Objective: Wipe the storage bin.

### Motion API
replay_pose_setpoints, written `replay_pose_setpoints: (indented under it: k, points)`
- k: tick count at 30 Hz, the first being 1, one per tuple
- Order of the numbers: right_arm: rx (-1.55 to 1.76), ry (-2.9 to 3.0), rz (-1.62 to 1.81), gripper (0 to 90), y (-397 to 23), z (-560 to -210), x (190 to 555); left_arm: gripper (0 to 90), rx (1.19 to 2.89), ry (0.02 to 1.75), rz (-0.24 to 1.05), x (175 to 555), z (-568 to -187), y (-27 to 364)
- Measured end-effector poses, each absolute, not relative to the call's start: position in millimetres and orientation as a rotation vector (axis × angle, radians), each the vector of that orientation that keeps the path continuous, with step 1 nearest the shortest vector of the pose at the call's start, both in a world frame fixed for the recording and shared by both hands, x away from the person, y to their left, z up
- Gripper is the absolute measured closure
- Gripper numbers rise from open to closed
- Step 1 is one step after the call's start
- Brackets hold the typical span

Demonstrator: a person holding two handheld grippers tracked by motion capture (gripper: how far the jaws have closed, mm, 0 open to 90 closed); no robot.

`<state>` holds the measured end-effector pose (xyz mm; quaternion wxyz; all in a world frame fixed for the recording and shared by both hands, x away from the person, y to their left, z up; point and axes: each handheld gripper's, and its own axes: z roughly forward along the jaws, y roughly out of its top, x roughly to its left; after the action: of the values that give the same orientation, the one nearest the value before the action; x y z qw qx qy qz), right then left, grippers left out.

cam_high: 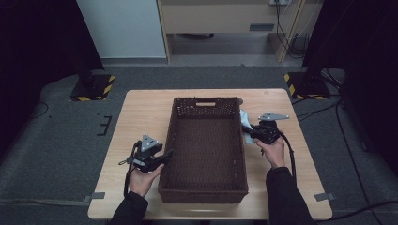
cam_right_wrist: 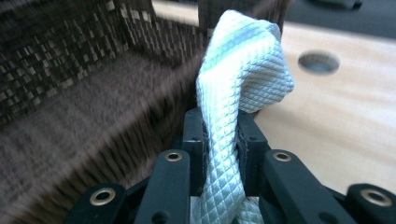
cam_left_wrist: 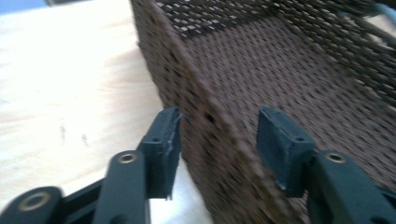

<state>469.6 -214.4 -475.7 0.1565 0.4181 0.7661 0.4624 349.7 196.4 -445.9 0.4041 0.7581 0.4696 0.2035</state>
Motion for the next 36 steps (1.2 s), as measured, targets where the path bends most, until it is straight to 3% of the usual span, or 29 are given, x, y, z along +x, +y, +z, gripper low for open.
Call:
replay_pose_setpoints:
  k: [5, 11, 20, 23, 36]
  points:
    - [1.237, 2.279, 1.218, 77.9, -210.2, -501.8, 468.3, 61.5, 1.93, 1.19, 0.519, 346.4, -448.6, 191.5]
    - [1.301, 2.345, 1.122, 77.9, -205.4, -527.4, 469.2, 65.3, 1.916, 1.211, 0.512, 345.4, -448.9, 191.1]
    - [1.182, 2.099, 1.465, 77.9, -225.8, -469.9, 453.4, 68.4, 1.915, 1.219, 0.532, 350.0, -448.8, 187.7]
    - [1.145, 2.115, 1.444, 77.9, -224.8, -464.8, 450.3, 68.6, 1.904, 1.216, 0.54, 354.6, -449.6, 185.0]
    - [1.278, 2.369, 1.109, 77.7, -207.3, -527.9, 463.0, 63.4, 1.907, 1.194, 0.551, 358.5, -449.7, 186.7]
